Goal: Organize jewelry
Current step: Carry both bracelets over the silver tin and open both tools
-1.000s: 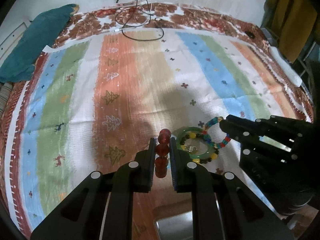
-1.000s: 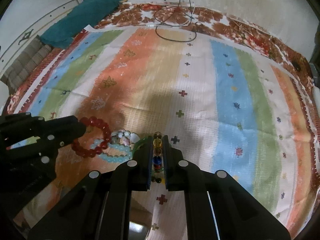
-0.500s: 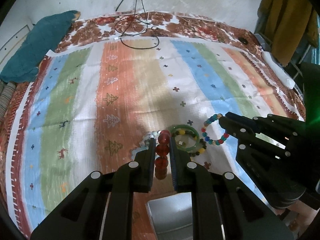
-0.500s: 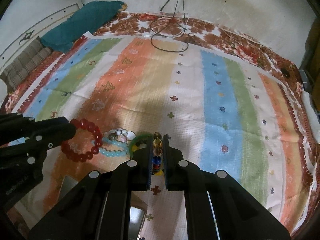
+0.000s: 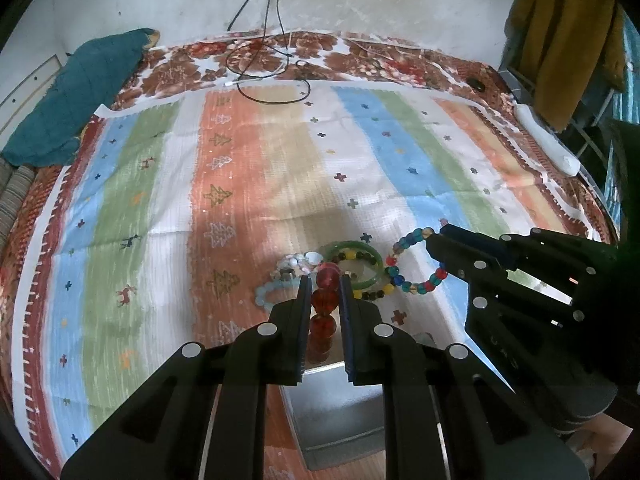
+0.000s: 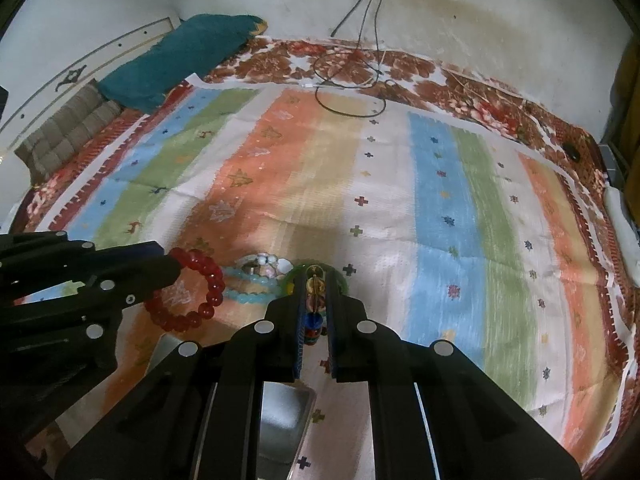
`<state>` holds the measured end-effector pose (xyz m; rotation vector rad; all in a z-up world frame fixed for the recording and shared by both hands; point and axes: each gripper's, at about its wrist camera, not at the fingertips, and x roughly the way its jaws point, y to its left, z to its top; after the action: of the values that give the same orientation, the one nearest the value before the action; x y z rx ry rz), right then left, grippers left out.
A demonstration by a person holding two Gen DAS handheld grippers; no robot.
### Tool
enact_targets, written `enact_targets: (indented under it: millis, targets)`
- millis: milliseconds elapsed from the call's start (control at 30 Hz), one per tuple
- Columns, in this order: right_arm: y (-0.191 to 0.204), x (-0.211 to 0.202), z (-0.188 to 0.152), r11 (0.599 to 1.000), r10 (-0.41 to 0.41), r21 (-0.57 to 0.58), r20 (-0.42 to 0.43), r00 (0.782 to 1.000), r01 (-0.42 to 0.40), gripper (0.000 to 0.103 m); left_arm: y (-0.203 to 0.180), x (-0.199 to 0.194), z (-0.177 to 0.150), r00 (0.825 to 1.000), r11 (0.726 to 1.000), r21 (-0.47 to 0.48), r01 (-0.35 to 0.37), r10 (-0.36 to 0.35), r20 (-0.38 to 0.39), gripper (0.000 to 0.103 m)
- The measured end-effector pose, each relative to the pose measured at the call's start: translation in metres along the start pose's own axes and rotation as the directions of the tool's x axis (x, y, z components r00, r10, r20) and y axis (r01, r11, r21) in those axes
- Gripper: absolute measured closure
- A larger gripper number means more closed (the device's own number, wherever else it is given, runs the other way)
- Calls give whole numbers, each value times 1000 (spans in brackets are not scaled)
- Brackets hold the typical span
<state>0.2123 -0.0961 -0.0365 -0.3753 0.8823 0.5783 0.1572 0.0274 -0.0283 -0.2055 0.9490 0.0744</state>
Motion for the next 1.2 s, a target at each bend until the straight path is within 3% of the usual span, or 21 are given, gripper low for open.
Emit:
enact_targets:
  millis: [767,1033,1067,1133,1200]
  targets:
    - [8,-47,-42,996,86,9,38,996,-86,93,-14,-45,-50,998,999,7,46,-47,52,90]
    - [12,-48,-54,993,114,19,9,993,-114,93,-15,-43,-59,999,999,1,49,-49,22,90]
    - [12,-48,-55,993,113,19,5,994,-113,92,-13,-42,-59,999,999,-10,48,-48,16,89]
    - [10,-45,-55,996,88,28,-5,996,-88,91,-8,-43,-58,999,998,-32,47,-47,20,73]
    - [7,-42,-54,998,60,33,-12,998,-60,87,-5,-43,-57,999,999,-43,31,-30,26,72]
